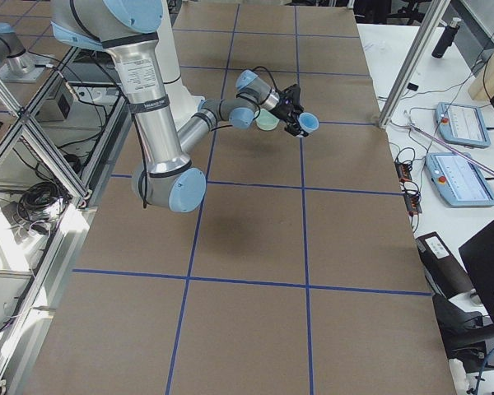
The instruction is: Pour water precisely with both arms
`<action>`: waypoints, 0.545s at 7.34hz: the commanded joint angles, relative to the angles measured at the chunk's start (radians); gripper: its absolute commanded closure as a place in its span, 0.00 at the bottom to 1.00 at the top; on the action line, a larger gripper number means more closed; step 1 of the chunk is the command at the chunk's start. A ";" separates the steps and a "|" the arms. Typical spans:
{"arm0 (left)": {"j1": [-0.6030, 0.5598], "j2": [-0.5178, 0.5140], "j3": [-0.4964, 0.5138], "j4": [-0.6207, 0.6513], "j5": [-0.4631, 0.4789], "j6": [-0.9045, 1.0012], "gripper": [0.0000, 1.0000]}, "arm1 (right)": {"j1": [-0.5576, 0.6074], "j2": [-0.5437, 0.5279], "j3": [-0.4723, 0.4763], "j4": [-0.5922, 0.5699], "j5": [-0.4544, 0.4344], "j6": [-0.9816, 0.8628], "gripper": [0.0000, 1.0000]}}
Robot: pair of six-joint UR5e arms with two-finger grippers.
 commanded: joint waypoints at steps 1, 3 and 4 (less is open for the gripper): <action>-0.001 0.006 -0.002 -0.002 -0.002 0.000 0.00 | 0.002 -0.114 -0.004 -0.002 -0.165 0.174 1.00; -0.001 0.008 -0.002 -0.002 -0.002 0.000 0.00 | 0.004 -0.252 -0.005 -0.002 -0.239 0.290 1.00; -0.001 0.008 -0.005 -0.002 -0.002 0.001 0.00 | 0.002 -0.306 -0.007 -0.002 -0.256 0.329 1.00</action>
